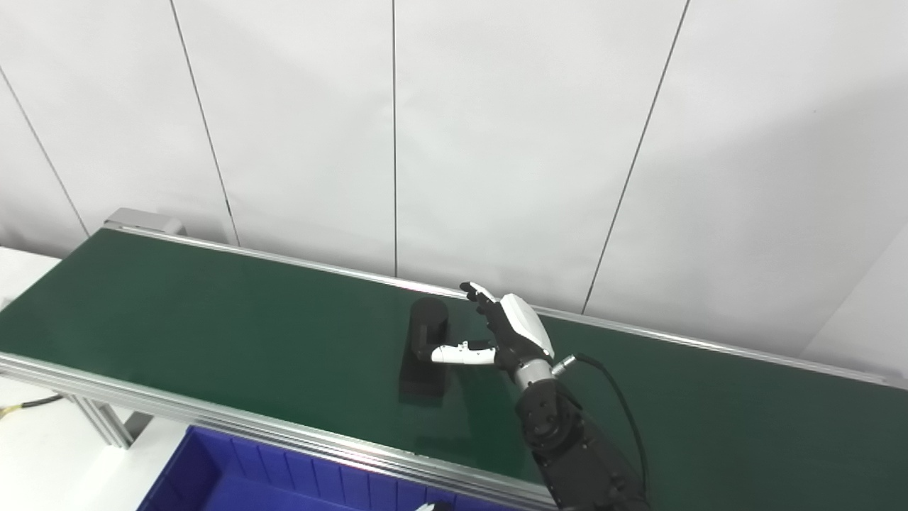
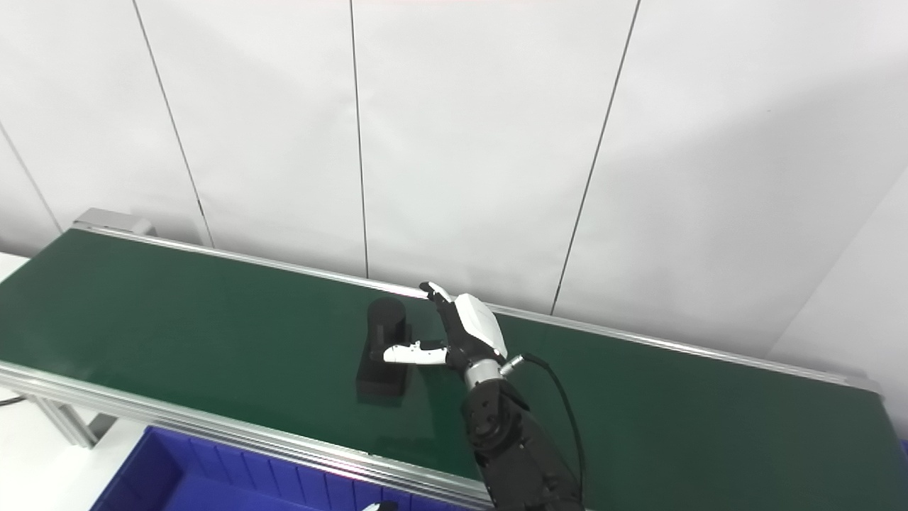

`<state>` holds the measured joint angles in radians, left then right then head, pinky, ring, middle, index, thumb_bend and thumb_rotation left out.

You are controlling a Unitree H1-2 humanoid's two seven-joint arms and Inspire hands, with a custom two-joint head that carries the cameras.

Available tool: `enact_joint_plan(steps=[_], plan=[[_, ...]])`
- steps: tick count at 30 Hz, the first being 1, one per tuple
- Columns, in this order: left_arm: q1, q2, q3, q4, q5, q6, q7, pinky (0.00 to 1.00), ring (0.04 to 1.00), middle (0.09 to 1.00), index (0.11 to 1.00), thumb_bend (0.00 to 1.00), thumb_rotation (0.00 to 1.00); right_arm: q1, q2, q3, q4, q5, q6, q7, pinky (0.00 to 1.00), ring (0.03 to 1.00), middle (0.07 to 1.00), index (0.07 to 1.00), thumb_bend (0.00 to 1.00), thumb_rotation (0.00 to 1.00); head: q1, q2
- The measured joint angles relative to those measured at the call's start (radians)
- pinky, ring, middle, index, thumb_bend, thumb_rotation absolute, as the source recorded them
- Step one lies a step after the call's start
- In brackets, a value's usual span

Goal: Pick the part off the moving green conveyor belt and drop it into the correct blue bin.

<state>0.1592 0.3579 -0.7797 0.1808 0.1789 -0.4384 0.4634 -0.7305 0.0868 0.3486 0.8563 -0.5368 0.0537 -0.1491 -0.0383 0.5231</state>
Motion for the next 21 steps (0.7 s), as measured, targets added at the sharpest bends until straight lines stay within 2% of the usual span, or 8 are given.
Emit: enact_joint_plan(steps=[5, 12, 16, 17, 21], plan=[[0.01, -0.001, 0.021, -0.006, 0.0, 0.0, -0.007, 0.91, 0.945, 0.955, 0.911, 0.85, 0.48, -0.031, 0.024, 0.01, 0.131, 0.007, -0.057, -0.061, 0.8, 0.867, 0.904, 0.908, 1.0, 0.49, -0.003, 0.009], [0.026, -0.003, 0.034, -0.027, 0.0, 0.0, -0.009, 0.92, 0.945, 0.952, 0.911, 0.87, 0.49, -0.081, 0.047, 0.006, 0.266, 0.036, -0.104, -0.103, 0.82, 0.878, 0.906, 0.903, 0.99, 0.46, -0.012, 0.021], [0.032, -0.003, 0.037, -0.032, 0.001, 0.0, -0.009, 0.95, 0.956, 0.961, 0.92, 0.86, 0.48, -0.112, 0.066, -0.018, 0.333, 0.066, -0.151, -0.155, 0.68, 0.766, 0.815, 0.824, 0.88, 0.23, -0.015, 0.034], [0.035, -0.002, 0.039, -0.035, 0.001, 0.0, -0.009, 0.95, 0.956, 0.961, 0.921, 0.86, 0.48, -0.117, 0.074, -0.027, 0.353, 0.079, -0.169, -0.175, 0.67, 0.758, 0.809, 0.82, 0.87, 0.22, -0.015, 0.034], [0.047, 0.002, 0.05, -0.056, 0.0, 0.0, -0.014, 0.93, 0.953, 0.962, 0.921, 0.87, 0.47, -0.126, 0.102, -0.063, 0.424, 0.119, -0.236, -0.262, 0.56, 0.65, 0.716, 0.75, 0.76, 0.06, -0.023, 0.048]])
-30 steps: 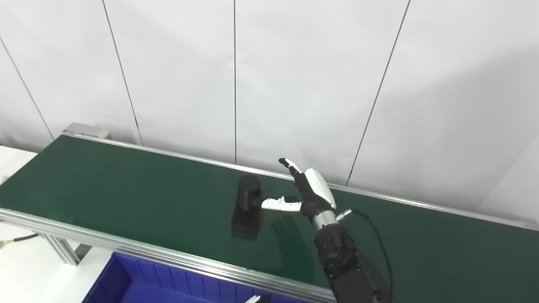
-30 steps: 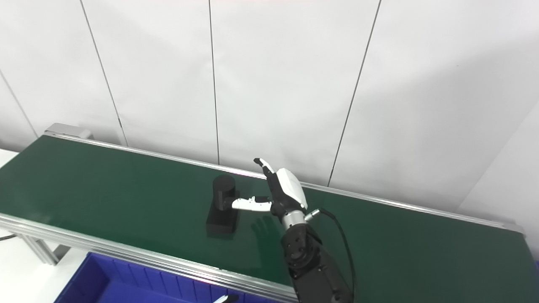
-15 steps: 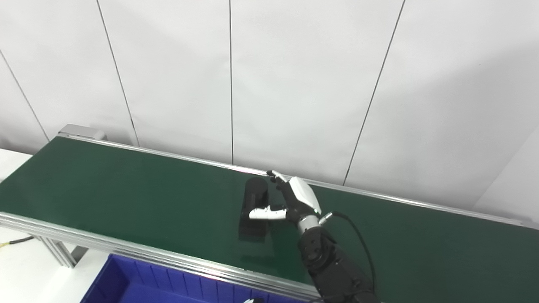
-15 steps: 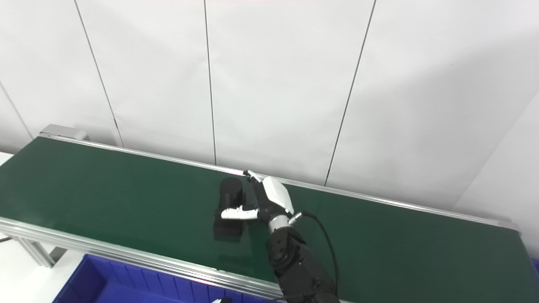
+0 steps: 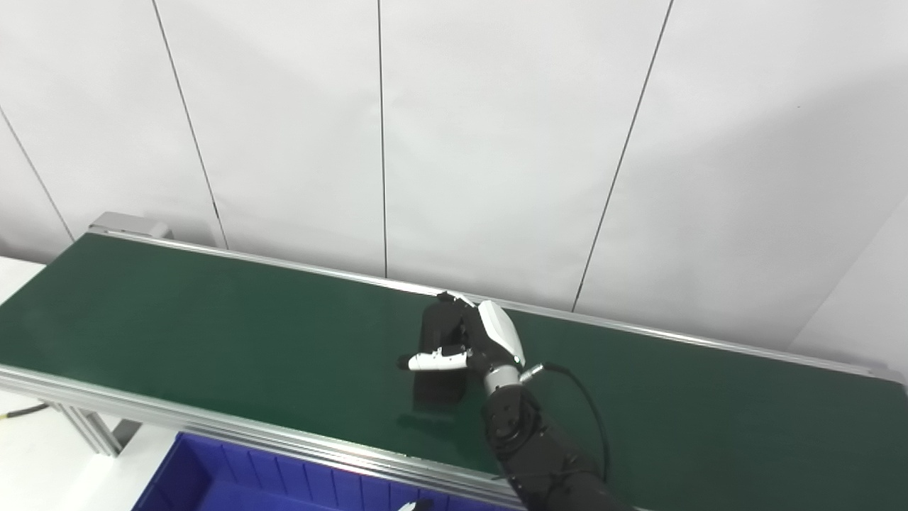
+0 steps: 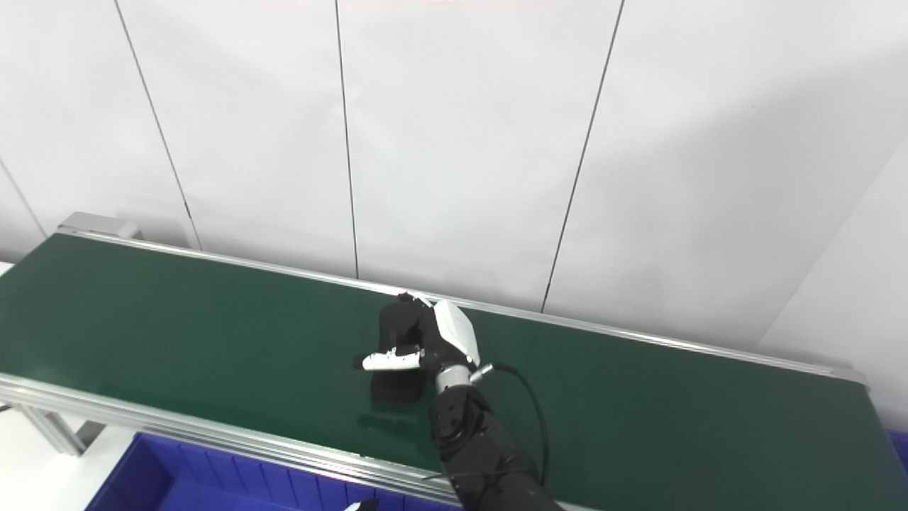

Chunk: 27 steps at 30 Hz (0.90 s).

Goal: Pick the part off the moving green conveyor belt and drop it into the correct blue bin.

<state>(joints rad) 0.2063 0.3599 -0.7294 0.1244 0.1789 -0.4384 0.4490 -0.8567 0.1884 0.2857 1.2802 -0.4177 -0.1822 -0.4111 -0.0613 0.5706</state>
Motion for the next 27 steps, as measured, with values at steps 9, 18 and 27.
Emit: enact_joint_plan(steps=[9, 18, 27], plan=[[0.029, 0.003, 0.027, -0.014, -0.001, 0.0, -0.029, 0.95, 0.96, 0.971, 0.935, 0.84, 0.48, -0.004, 0.03, -0.045, 0.082, 0.056, -0.089, -0.211, 0.28, 0.344, 0.478, 0.497, 0.52, 0.0, -0.018, 0.009], [0.03, 0.002, 0.036, -0.014, 0.002, 0.0, -0.023, 0.96, 0.965, 0.97, 0.938, 0.83, 0.51, -0.007, 0.051, -0.052, 0.088, 0.069, -0.091, -0.363, 0.37, 0.416, 0.476, 0.523, 0.51, 0.0, -0.025, 0.015], [0.03, 0.002, 0.037, -0.014, 0.0, 0.0, -0.028, 0.94, 0.96, 0.972, 0.942, 0.81, 0.53, -0.005, 0.05, -0.046, 0.091, 0.069, -0.127, -0.443, 0.27, 0.408, 0.467, 0.514, 0.51, 0.0, -0.052, 0.037]])
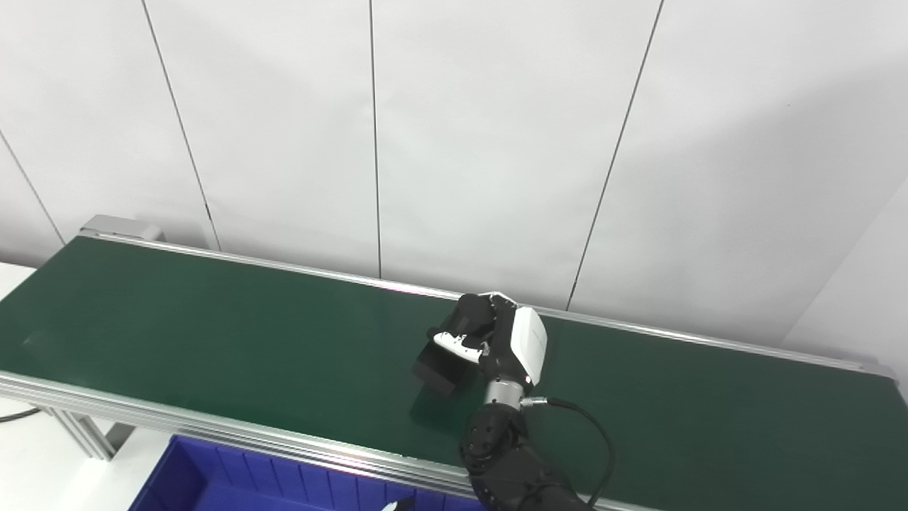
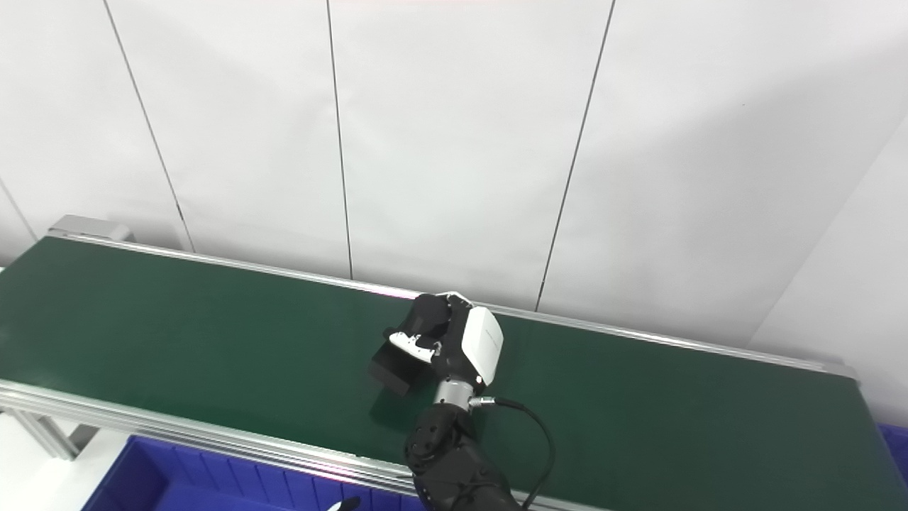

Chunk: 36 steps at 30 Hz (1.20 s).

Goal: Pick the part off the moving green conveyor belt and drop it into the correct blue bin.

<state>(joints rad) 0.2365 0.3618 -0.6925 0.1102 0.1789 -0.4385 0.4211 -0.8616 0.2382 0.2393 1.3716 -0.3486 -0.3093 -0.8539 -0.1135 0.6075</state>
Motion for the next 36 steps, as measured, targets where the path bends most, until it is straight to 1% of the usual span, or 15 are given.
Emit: enact_joint_plan(steps=[4, 6, 7, 8, 11, 14, 17, 22, 24, 27, 28, 31, 32, 34, 36], plan=[[0.0, 0.0, 0.002, -0.001, 0.001, 0.0, 0.0, 0.97, 0.968, 0.977, 0.947, 0.8, 0.55, 0.025, -0.003, -0.003, -0.052, 0.0, -0.056, -0.032, 0.28, 0.397, 0.469, 0.52, 0.51, 0.0, -0.017, 0.012], [0.0, -0.001, 0.003, -0.003, 0.0, 0.0, -0.004, 0.95, 0.973, 0.982, 0.954, 0.79, 0.55, 0.063, -0.006, -0.007, -0.127, -0.001, -0.077, -0.043, 0.39, 0.434, 0.507, 0.501, 0.51, 0.0, -0.026, 0.02], [0.0, -0.001, 0.003, -0.005, 0.0, 0.0, -0.005, 0.94, 0.971, 0.983, 0.955, 0.79, 0.56, 0.082, -0.007, -0.008, -0.157, -0.002, -0.084, -0.052, 0.42, 0.445, 0.519, 0.492, 0.51, 0.0, -0.034, 0.029], [0.0, -0.001, 0.003, -0.007, -0.001, 0.0, -0.009, 0.94, 0.971, 0.985, 0.958, 0.78, 0.56, 0.105, -0.009, -0.011, -0.199, -0.004, -0.085, -0.054, 0.38, 0.429, 0.508, 0.505, 0.51, 0.0, -0.041, 0.035], [0.0, 0.0, 0.004, -0.024, -0.02, 0.0, -0.028, 0.95, 0.976, 0.989, 0.964, 0.76, 0.57, 0.219, -0.027, -0.015, -0.402, -0.013, -0.088, -0.035, 0.33, 0.405, 0.482, 0.526, 0.51, 0.0, -0.052, 0.055], [-0.003, 0.0, 0.008, -0.028, -0.021, 0.0, -0.035, 0.95, 0.978, 0.986, 0.965, 0.76, 0.59, 0.314, -0.051, -0.02, -0.558, -0.021, -0.07, 0.006, 0.36, 0.417, 0.485, 0.519, 0.51, 0.0, -0.066, 0.089], [-0.001, 0.0, 0.018, -0.035, -0.022, 0.0, -0.044, 0.94, 0.972, 0.982, 0.959, 0.76, 0.59, 0.451, -0.077, -0.022, -0.815, -0.049, -0.01, 0.064, 0.36, 0.422, 0.504, 0.512, 0.51, 0.0, -0.077, 0.118], [0.007, 0.0, 0.063, -0.073, -0.044, 0.0, -0.073, 0.91, 0.955, 0.966, 0.938, 0.75, 0.57, 0.654, -0.118, -0.01, -1.124, -0.079, 0.048, 0.191, 0.32, 0.401, 0.489, 0.529, 0.51, 0.0, -0.083, 0.175], [0.007, 0.001, 0.079, -0.073, -0.05, 0.0, -0.092, 0.9, 0.948, 0.961, 0.933, 0.76, 0.56, 0.726, -0.13, -0.012, -1.196, -0.077, 0.066, 0.247, 0.3, 0.39, 0.487, 0.533, 0.51, 0.0, -0.078, 0.192], [0.015, 0.0, 0.106, -0.092, -0.081, 0.0, -0.142, 0.9, 0.946, 0.96, 0.928, 0.76, 0.52, 0.846, -0.155, -0.012, -1.325, -0.079, 0.091, 0.316, 0.34, 0.399, 0.482, 0.531, 0.51, 0.0, -0.049, 0.239], [0.02, 0.0, 0.117, -0.103, -0.091, 0.0, -0.161, 0.9, 0.945, 0.961, 0.928, 0.76, 0.51, 0.881, -0.165, -0.012, -1.357, -0.083, 0.091, 0.334, 0.35, 0.402, 0.482, 0.53, 0.51, 0.0, -0.049, 0.239], [0.02, -0.008, 0.149, -0.108, -0.11, 0.0, -0.216, 0.9, 0.945, 0.961, 0.928, 0.76, 0.51, 0.963, -0.187, -0.023, -1.393, -0.086, 0.091, 0.373, 0.35, 0.405, 0.484, 0.527, 0.51, 0.0, -0.044, 0.25], [0.02, -0.013, 0.159, -0.109, -0.115, 0.0, -0.231, 0.9, 0.947, 0.961, 0.929, 0.76, 0.51, 0.988, -0.189, -0.026, -1.399, -0.086, 0.093, 0.382, 0.34, 0.4, 0.482, 0.53, 0.51, 0.0, -0.044, 0.282], [0.022, -0.03, 0.184, -0.125, -0.125, 0.0, -0.265, 0.91, 0.956, 0.965, 0.932, 0.77, 0.51, 1.05, -0.192, -0.03, -1.431, -0.097, 0.095, 0.401, 0.34, 0.396, 0.482, 0.531, 0.51, 0.0, -0.046, 0.288], [0.024, -0.042, 0.202, -0.143, -0.131, -0.001, -0.296, 0.91, 0.957, 0.965, 0.93, 0.76, 0.51, 1.094, -0.192, -0.038, -1.446, -0.113, 0.095, 0.406, 0.32, 0.39, 0.481, 0.532, 0.51, 0.0, -0.048, 0.319]])
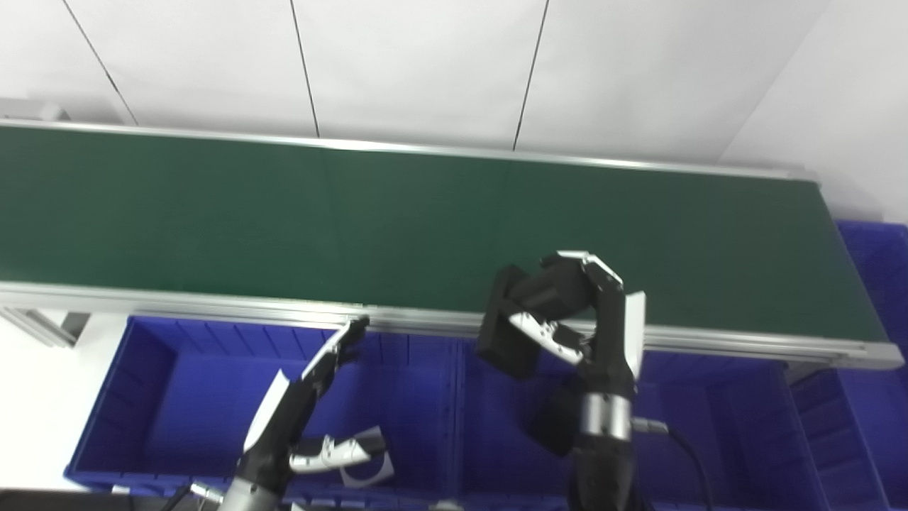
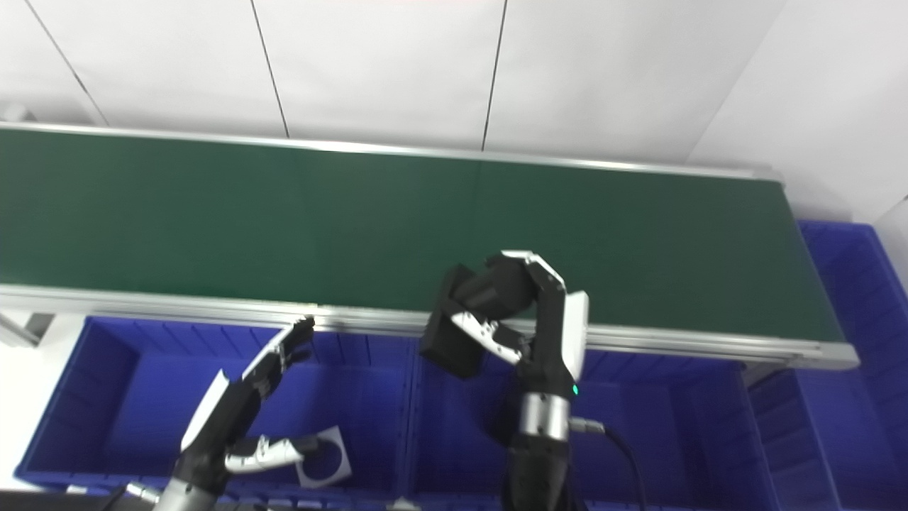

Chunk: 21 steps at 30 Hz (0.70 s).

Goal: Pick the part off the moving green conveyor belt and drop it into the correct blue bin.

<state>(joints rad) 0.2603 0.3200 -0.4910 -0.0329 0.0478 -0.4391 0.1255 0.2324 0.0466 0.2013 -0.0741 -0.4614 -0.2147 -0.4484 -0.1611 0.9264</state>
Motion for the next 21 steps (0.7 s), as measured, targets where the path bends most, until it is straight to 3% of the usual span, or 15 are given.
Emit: enact_joint_plan(steps=[8, 11, 14, 21], plan=[[-0.001, -0.034, 0.088, -0.019, 0.0, 0.0, -0.099, 0.86, 0.929, 0.953, 0.918, 0.74, 0.5, 0.061, -0.016, -0.034, -0.021, -0.072, 0.01, 0.007, 0.44, 0.449, 0.494, 0.495, 0.51, 0.0, 0.0, 0.037], [0.003, -0.055, 0.109, -0.025, -0.001, 0.0, -0.128, 0.87, 0.932, 0.954, 0.919, 0.75, 0.5, 0.089, -0.031, -0.041, -0.022, -0.084, 0.01, 0.009, 0.4, 0.426, 0.504, 0.504, 0.51, 0.0, -0.003, 0.042], [0.004, -0.065, 0.123, -0.025, -0.001, 0.0, -0.157, 0.88, 0.935, 0.958, 0.92, 0.75, 0.51, 0.109, -0.044, -0.044, -0.023, -0.107, 0.019, 0.032, 0.48, 0.473, 0.491, 0.486, 0.51, 0.0, -0.008, 0.046], [0.003, -0.092, 0.157, -0.025, -0.02, 0.0, -0.2, 0.87, 0.928, 0.958, 0.911, 0.76, 0.51, 0.081, -0.066, -0.041, 0.025, -0.197, 0.058, 0.056, 0.59, 0.471, 0.498, 0.479, 0.51, 0.0, -0.008, 0.051]])
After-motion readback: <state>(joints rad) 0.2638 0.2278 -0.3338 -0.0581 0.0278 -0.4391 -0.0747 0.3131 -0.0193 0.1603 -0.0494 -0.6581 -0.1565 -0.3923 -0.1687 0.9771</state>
